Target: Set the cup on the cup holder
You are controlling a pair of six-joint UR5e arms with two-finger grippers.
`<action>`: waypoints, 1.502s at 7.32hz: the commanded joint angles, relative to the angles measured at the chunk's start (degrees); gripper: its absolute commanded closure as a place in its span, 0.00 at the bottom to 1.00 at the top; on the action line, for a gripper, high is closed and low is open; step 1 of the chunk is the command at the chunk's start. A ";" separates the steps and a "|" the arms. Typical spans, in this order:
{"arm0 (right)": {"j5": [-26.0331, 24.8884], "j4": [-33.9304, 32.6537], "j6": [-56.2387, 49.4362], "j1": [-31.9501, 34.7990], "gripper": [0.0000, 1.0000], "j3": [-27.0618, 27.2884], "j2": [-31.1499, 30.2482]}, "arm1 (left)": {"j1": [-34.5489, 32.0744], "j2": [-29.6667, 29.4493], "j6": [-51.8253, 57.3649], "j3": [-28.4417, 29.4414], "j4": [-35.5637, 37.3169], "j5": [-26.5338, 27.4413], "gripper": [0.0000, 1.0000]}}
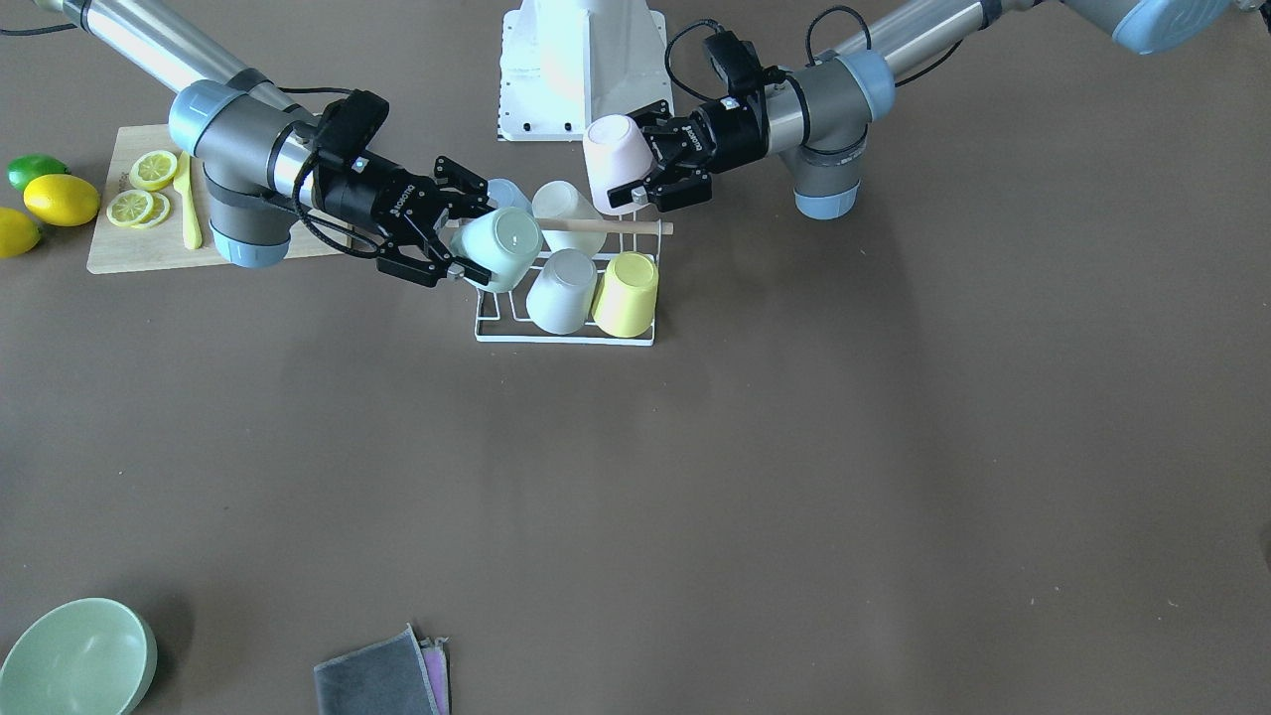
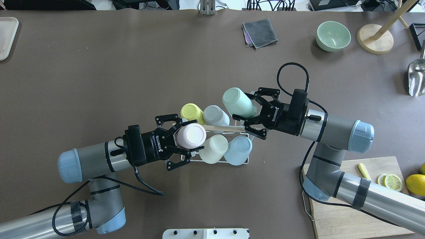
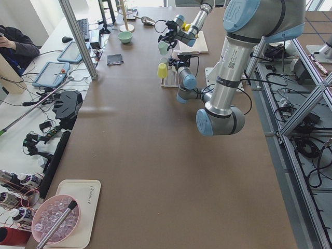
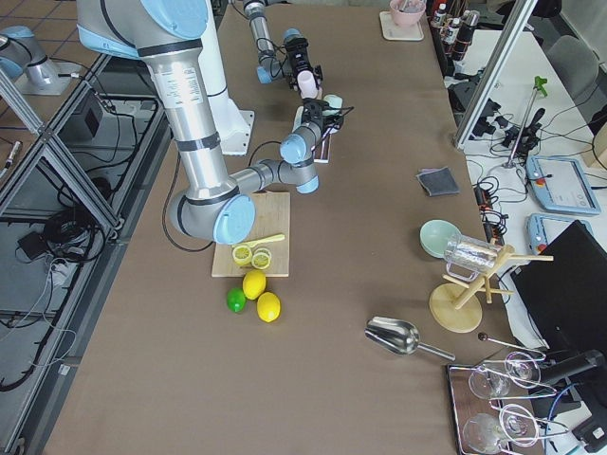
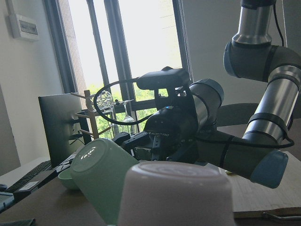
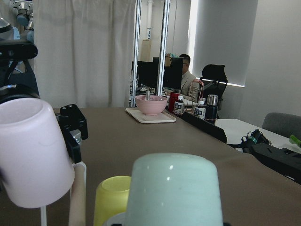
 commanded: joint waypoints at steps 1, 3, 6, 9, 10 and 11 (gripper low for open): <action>0.00 0.07 -0.06 -0.26 1.00 -0.03 -0.35 | 0.57 0.73 0.00 0.14 -0.33 -0.29 1.00; 0.00 0.07 0.03 -0.26 0.97 -0.03 -0.96 | 1.01 0.74 -0.26 0.40 -0.07 -0.39 1.00; 0.00 0.33 0.55 -0.43 0.89 0.05 -1.05 | 1.28 0.65 -0.52 0.05 -0.07 -0.47 1.00; -0.18 0.24 1.35 -0.78 0.32 0.23 -1.14 | 1.28 0.65 -0.44 0.31 -0.16 -0.47 1.00; -0.27 0.24 1.26 -0.78 0.00 0.23 -1.31 | 1.28 0.74 -0.35 0.31 -0.16 -0.47 1.00; -0.27 0.33 1.35 -0.78 0.00 0.58 -1.75 | 1.28 0.74 -0.43 0.31 -0.42 -0.47 0.02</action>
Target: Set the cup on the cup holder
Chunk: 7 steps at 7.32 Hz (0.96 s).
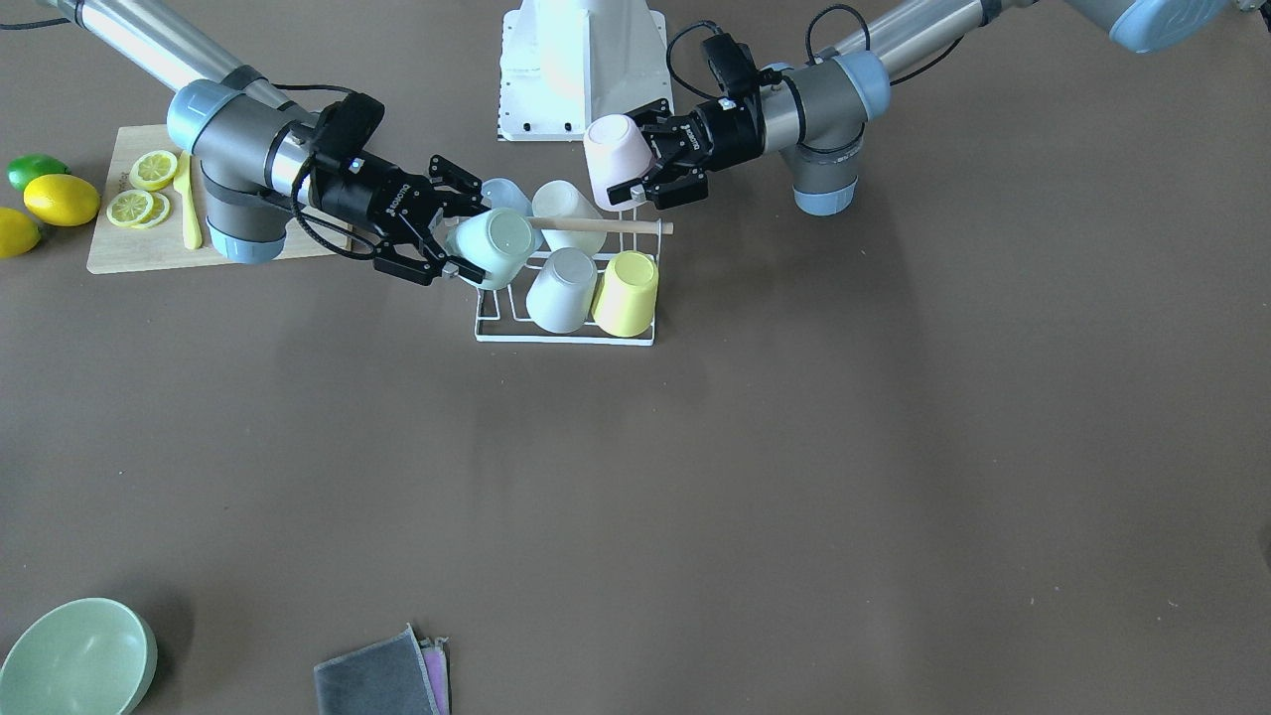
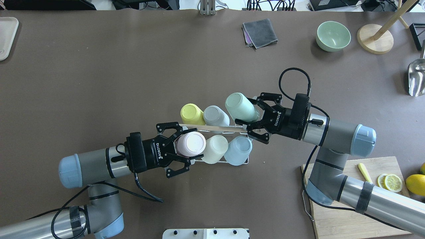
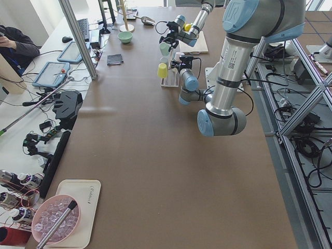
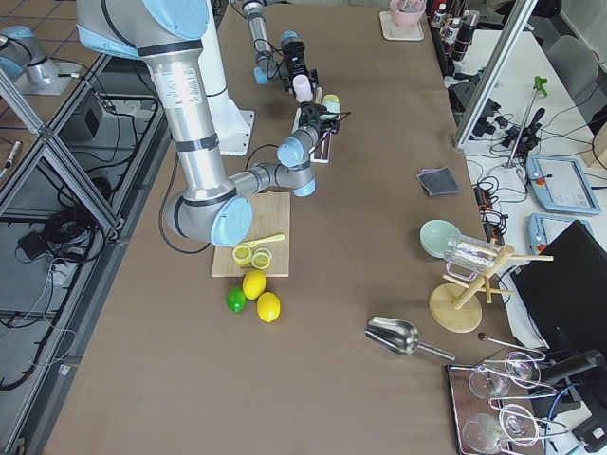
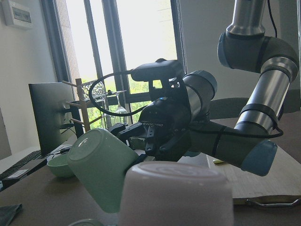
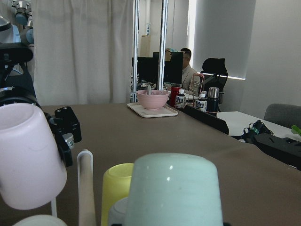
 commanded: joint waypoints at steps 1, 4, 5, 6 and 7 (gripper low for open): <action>-0.04 0.15 0.06 -0.02 0.00 0.45 -0.65 | 0.00 0.04 0.14 -0.16 -0.21 0.00 0.01; 1.01 -0.28 0.32 1.72 0.00 0.97 -1.27 | 0.00 0.04 -0.12 -0.33 -0.30 0.09 0.01; 4.76 -2.55 0.41 3.82 0.00 3.41 -4.14 | 0.00 0.04 -0.21 -0.68 -0.30 0.09 0.01; 13.06 -7.70 0.42 7.67 0.00 6.92 -7.91 | -0.35 0.47 -0.21 -2.08 0.14 0.00 0.01; 21.41 -11.06 0.33 12.32 0.00 7.48 -9.78 | -1.05 3.96 -0.04 -6.44 2.67 0.09 0.01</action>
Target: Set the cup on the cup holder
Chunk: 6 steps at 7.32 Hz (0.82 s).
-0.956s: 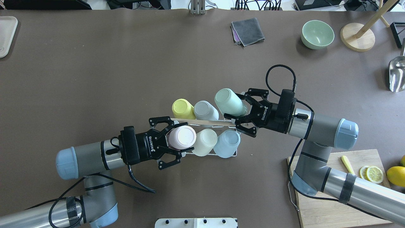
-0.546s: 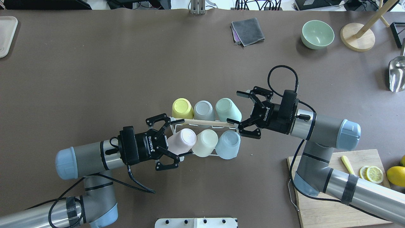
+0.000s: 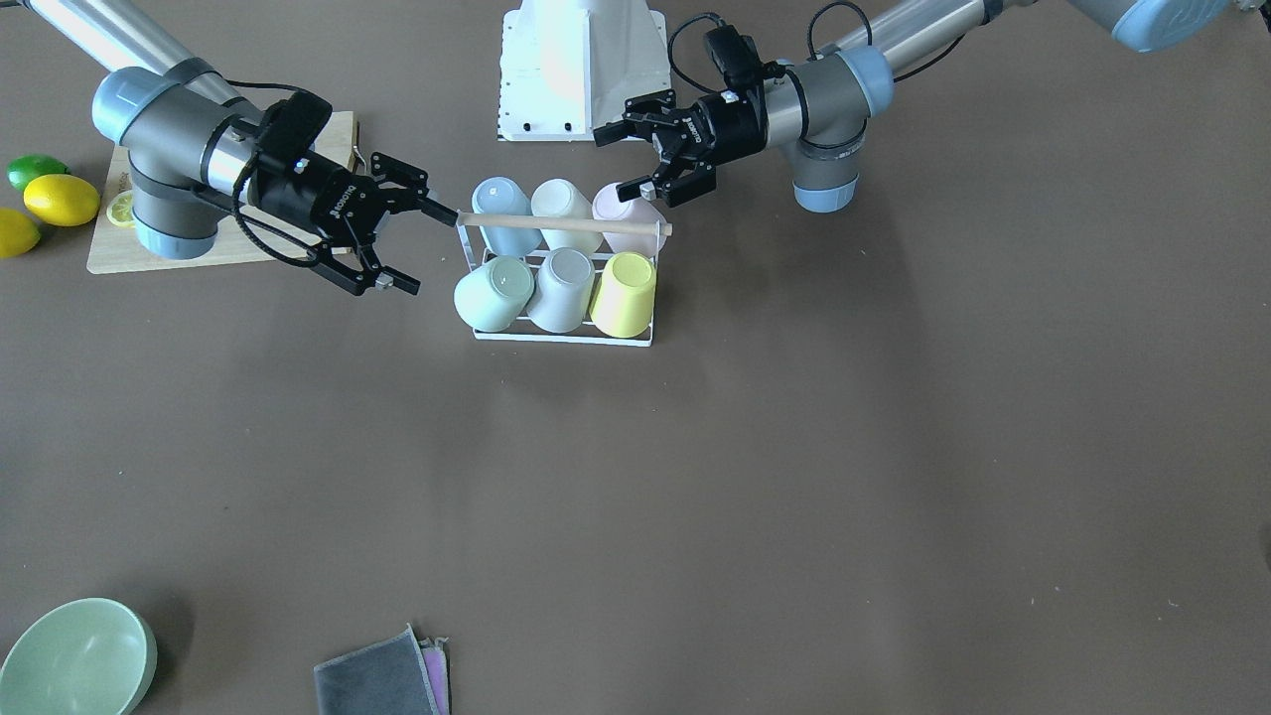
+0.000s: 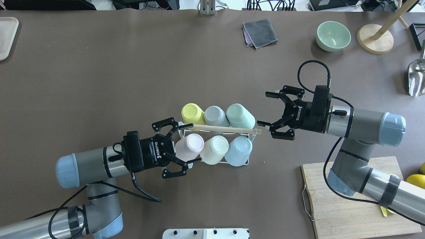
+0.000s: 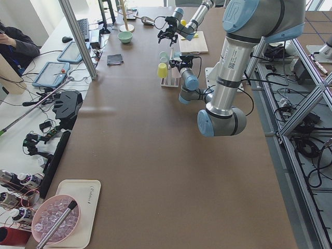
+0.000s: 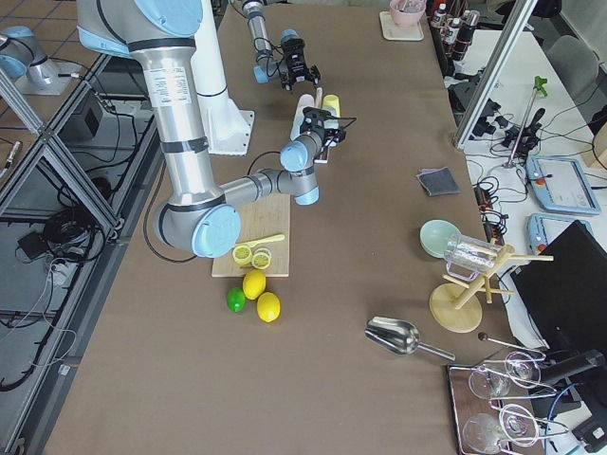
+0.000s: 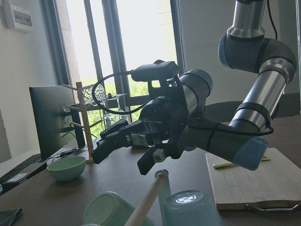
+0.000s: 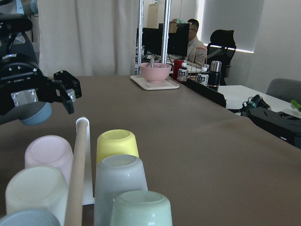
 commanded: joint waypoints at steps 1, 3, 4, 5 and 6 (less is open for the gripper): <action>20.00 -9.76 -0.66 11.17 0.00 1.61 -4.33 | -1.52 7.81 0.30 -10.84 7.50 0.04 0.01; 26.87 -19.71 -1.01 16.05 0.00 1.26 -6.18 | -4.76 16.61 0.48 -22.29 18.66 -0.13 0.01; 27.92 -26.62 -1.02 19.90 0.00 1.78 -7.93 | -9.05 18.30 0.48 -25.90 27.41 -2.48 0.01; 32.20 -35.04 -1.36 23.50 0.00 1.87 -8.91 | -13.62 18.40 0.56 -26.55 35.85 -3.90 0.01; 34.41 -41.74 -1.80 25.98 0.00 1.70 -9.44 | -16.79 18.58 0.56 -26.55 44.12 -3.91 0.01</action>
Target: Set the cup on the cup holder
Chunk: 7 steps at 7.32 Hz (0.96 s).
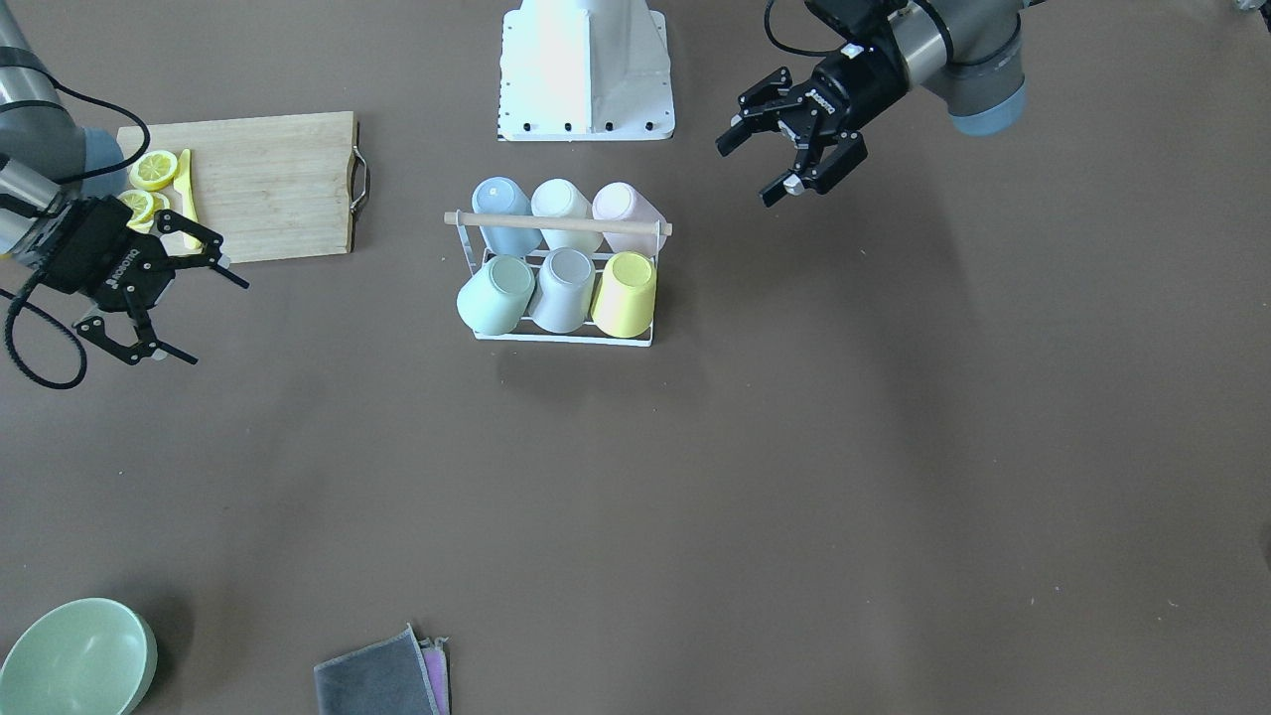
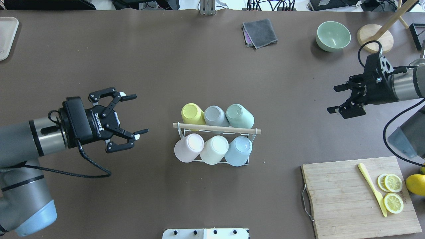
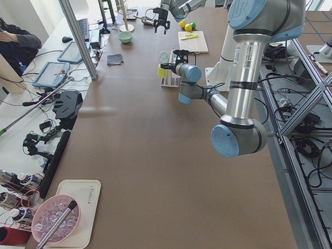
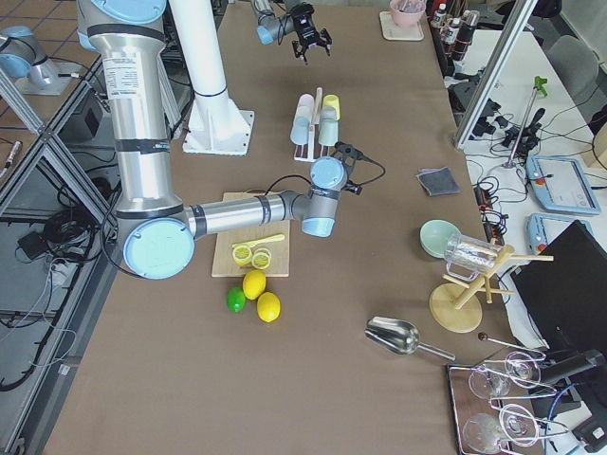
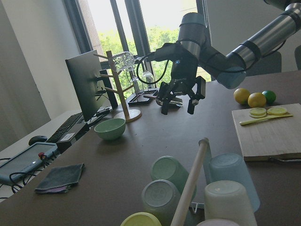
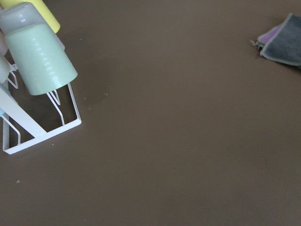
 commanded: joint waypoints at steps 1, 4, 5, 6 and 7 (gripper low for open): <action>3.02 -12.20 -2.45 6.78 0.00 0.12 -2.02 | -6.55 0.20 0.12 -0.86 19.36 -0.54 0.01; 4.07 -30.81 -2.91 16.71 0.00 2.32 -7.55 | -12.97 -2.16 6.80 -0.77 49.51 3.93 0.01; 4.42 -33.91 -2.74 19.87 0.00 2.06 -9.83 | -14.21 -2.52 6.36 -0.68 56.39 6.73 0.01; 4.51 -39.86 -2.39 22.26 0.01 2.32 -10.81 | -14.39 -2.09 6.10 -0.16 57.93 7.02 0.01; 3.90 -47.49 -2.82 23.93 0.01 2.85 -10.73 | -15.26 -2.00 5.83 1.07 59.60 6.85 0.01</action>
